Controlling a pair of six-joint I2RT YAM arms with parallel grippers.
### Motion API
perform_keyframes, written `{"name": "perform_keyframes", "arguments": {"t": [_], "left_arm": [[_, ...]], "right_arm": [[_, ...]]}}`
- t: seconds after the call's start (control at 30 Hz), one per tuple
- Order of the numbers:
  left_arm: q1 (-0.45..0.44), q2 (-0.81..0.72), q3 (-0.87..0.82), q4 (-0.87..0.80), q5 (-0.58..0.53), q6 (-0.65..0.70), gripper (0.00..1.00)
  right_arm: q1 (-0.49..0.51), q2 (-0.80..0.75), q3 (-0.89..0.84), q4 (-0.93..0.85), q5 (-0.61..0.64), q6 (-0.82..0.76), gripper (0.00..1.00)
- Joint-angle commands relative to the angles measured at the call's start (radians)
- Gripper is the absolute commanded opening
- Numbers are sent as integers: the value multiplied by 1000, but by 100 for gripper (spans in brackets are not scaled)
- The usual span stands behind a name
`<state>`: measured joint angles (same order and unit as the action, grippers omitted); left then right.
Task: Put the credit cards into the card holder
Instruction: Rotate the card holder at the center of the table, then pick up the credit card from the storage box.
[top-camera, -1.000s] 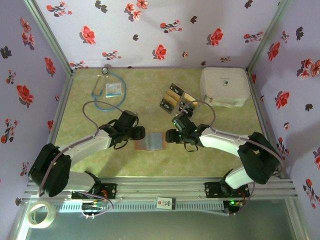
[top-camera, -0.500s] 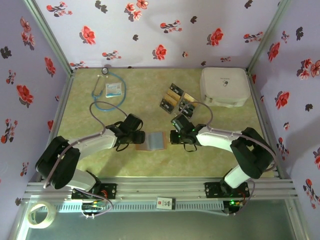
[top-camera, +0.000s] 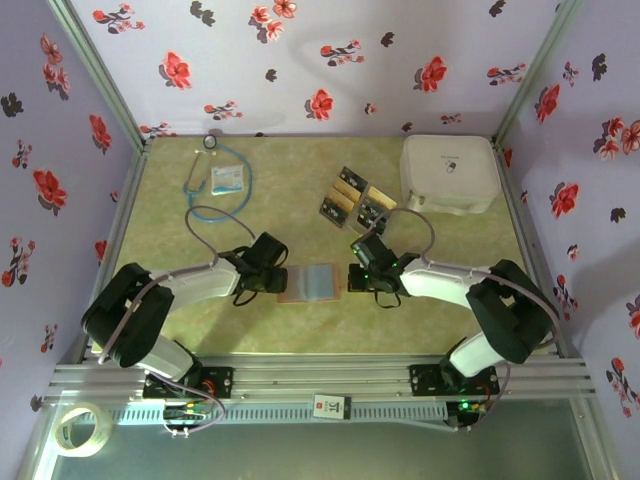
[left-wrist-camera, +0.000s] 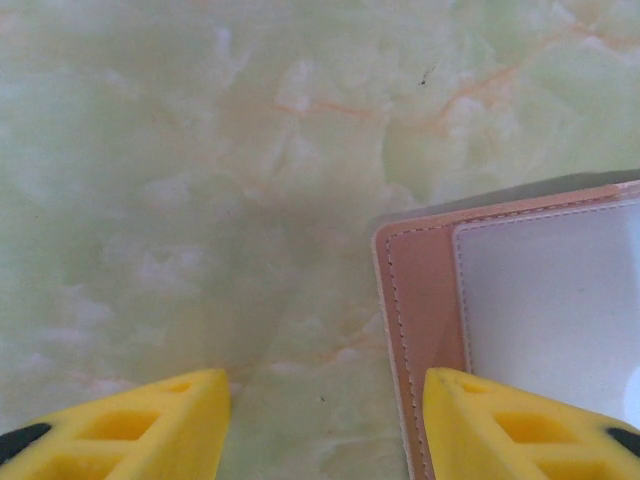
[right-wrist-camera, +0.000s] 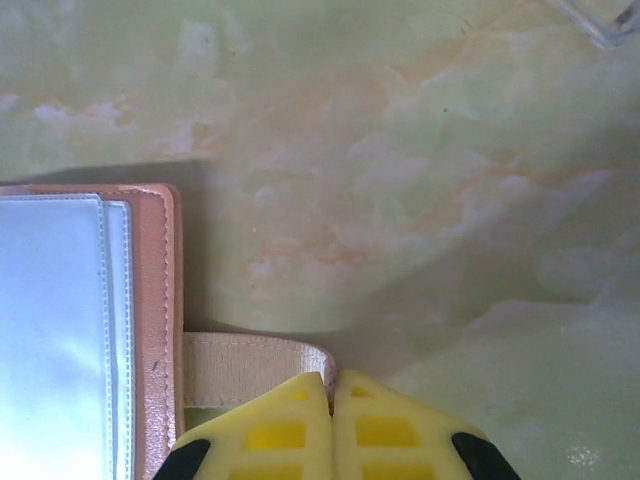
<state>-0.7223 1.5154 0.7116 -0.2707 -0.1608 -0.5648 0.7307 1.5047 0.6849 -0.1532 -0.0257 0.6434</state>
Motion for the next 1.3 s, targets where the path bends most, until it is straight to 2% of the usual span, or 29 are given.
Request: {"name": "perform_keyframes", "arguments": {"t": [0.0, 0.1, 0.23, 0.5, 0.6, 0.63, 0.77, 0.9, 1.27], "left_arm": [[-5, 41, 21, 13, -25, 13, 55], [-5, 31, 40, 2, -25, 16, 54], [-4, -15, 75, -42, -24, 19, 57], [36, -168, 100, -86, -26, -5, 80], [63, -216, 100, -95, -24, -14, 96], [73, -231, 99, -97, -23, -19, 99], [108, -272, 86, -102, -13, -35, 100], [141, -290, 64, -91, 20, -62, 100], [182, -292, 11, -40, 78, -113, 100]], "right_arm": [[-7, -32, -15, 6, 8, 29, 6], [-8, -47, -2, -7, 2, 27, 14], [-20, -89, 56, -79, -7, -11, 31], [-104, -155, 275, -285, -9, -161, 58], [-145, -109, 379, -352, -38, -248, 65], [-157, -81, 419, -377, -54, -282, 66], [-168, 32, 547, -472, -23, -404, 66], [-168, 127, 628, -525, 22, -486, 62], [-165, 288, 717, -596, 102, -595, 52]]}}
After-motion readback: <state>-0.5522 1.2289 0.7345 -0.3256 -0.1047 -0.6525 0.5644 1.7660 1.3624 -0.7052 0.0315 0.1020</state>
